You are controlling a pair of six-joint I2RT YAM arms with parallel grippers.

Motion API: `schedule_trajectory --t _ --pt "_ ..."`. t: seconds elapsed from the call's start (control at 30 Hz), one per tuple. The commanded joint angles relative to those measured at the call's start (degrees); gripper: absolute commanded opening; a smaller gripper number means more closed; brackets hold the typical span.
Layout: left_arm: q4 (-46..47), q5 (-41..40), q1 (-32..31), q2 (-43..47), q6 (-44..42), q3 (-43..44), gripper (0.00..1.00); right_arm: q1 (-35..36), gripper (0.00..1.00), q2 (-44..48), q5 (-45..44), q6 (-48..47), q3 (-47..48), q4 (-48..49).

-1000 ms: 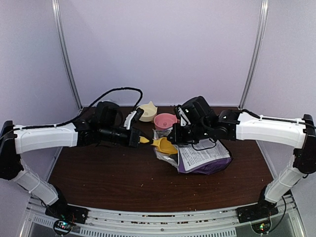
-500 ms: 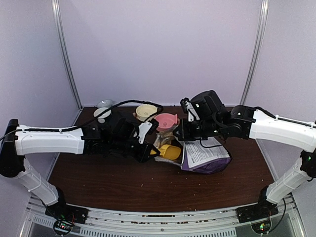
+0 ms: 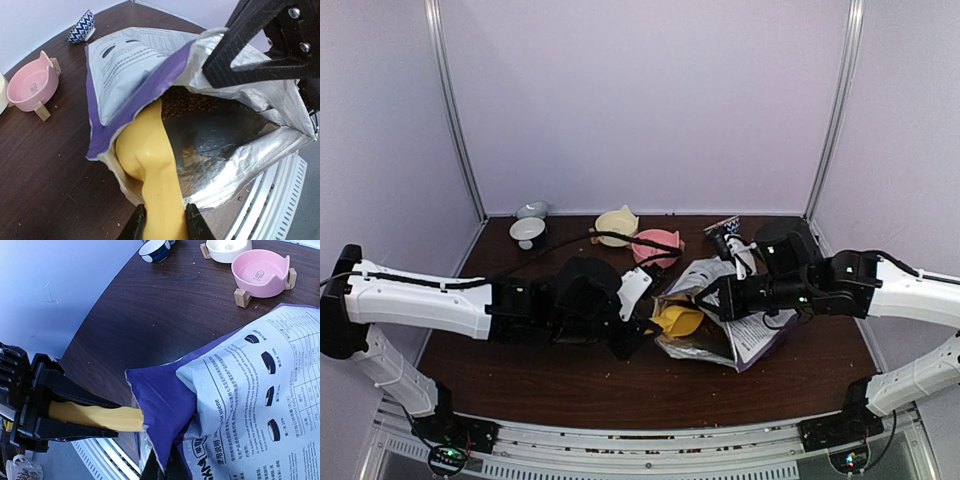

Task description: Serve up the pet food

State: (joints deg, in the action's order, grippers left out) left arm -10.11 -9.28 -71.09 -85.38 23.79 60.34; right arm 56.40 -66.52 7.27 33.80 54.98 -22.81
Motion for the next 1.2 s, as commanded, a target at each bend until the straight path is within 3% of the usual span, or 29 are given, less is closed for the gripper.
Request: schedule_trajectory --t 0.0,0.4,0.73,0.87,0.93,1.03,1.17 --pt "1.56 -12.92 -0.60 0.57 -1.16 -1.46 0.00 -0.03 0.00 3.19 -0.38 1.76 -3.80 1.83" --pt "20.31 -29.33 -1.07 -9.65 -9.58 -1.07 0.00 3.75 0.00 -2.20 -0.40 7.33 -3.68 16.31" --pt "25.88 -35.96 -1.07 -19.62 -11.17 3.51 0.00 5.16 0.00 -8.68 4.55 10.45 -3.08 26.41" --pt "26.00 -37.66 -1.07 -20.76 -11.14 4.12 0.00 5.12 0.00 -8.52 3.16 9.91 -2.88 25.19" --pt "26.80 -38.35 -1.07 -21.10 -11.43 3.77 0.00 5.04 0.11 -7.42 1.53 9.44 -3.13 24.23" --pt "26.79 -38.23 -0.82 -21.36 -11.13 4.06 0.00 4.70 0.46 -5.22 -1.62 8.66 -3.06 20.89" --pt "26.12 -37.59 -0.57 -20.59 -9.95 3.76 0.00 2.61 0.72 -0.86 -7.08 5.88 -1.49 11.37"
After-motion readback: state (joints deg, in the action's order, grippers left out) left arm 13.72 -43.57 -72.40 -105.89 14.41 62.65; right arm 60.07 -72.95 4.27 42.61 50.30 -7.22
